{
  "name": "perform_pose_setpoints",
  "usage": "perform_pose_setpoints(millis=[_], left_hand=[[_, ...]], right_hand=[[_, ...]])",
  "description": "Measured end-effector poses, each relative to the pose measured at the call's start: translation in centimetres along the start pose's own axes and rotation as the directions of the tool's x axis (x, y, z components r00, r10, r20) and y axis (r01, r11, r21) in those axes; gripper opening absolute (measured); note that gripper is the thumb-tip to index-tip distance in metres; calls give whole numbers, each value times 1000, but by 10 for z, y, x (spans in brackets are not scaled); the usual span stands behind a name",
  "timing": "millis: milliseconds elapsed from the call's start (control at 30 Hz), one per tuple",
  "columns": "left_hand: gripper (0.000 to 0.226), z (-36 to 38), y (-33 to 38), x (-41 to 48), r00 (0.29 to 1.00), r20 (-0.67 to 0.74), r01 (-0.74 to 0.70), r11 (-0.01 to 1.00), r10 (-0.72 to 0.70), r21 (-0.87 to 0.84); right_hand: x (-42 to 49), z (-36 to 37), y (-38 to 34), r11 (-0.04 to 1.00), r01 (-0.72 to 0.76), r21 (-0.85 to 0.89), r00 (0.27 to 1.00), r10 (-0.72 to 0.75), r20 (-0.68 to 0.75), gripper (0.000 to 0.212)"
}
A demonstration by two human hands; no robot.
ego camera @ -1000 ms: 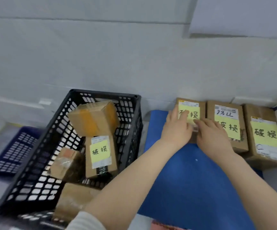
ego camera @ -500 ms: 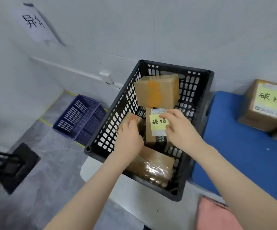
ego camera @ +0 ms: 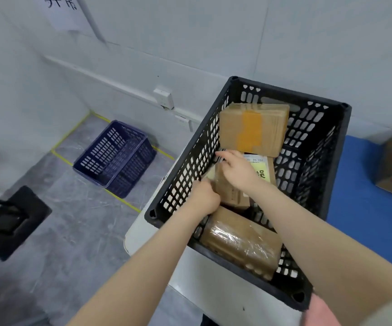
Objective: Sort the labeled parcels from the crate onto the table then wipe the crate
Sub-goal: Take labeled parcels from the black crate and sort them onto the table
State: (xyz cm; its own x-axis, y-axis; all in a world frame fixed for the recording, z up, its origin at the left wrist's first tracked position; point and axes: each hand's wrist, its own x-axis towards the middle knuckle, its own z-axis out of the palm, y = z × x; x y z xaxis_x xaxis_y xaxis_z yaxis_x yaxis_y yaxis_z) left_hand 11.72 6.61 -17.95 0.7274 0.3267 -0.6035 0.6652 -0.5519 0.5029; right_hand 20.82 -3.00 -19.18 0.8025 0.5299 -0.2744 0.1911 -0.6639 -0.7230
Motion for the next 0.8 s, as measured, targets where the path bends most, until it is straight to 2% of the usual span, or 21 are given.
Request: perform_pose_setpoints(millis=[67,100,167,200,300,367,433,533,633,700,800], left_hand=[[50,8,-2,2,996,57,70,986,-62,-148],[46,9,-2,4,987,72,158,947,-143,-281],[38,7,3,9,940,141,338,786,-311,-518],[36,5,3,11,922,160,378,733,-352,-565],[35,11,1,16,935,106,330,725,-337,-604],[33,10,9,11,941,124,315,686,-314,-656],[35,13,12,5,970,65,208,670,-232,-712],[50,17,21,-13,988,-149,-53,792,-48,-609],[46,29,33,-31,915,-365,-323,859,175,-397],[45,41,38,-34,867,-404,-417,868,291,-269],[46,54,36,-24,869,-334,-437,883,366,-170]], right_hand=[[9,-4,5,998,-25,-51,997,29,75,36],[11,-6,8,995,-25,-99,994,35,101,31],[12,-9,13,988,-25,-151,994,40,98,20],[11,-10,14,989,-33,-146,995,46,91,16],[8,-6,12,984,-33,-174,996,47,73,19],[6,-5,10,982,-45,-181,998,51,29,17],[0,-11,9,988,-69,-136,997,64,-42,19],[-22,-27,11,996,-79,-40,979,70,-190,30],[-55,-48,25,989,-128,68,963,140,-232,50],[-73,-57,36,985,-165,59,967,173,-186,58],[-81,-58,51,972,-233,-27,970,230,-84,70]])
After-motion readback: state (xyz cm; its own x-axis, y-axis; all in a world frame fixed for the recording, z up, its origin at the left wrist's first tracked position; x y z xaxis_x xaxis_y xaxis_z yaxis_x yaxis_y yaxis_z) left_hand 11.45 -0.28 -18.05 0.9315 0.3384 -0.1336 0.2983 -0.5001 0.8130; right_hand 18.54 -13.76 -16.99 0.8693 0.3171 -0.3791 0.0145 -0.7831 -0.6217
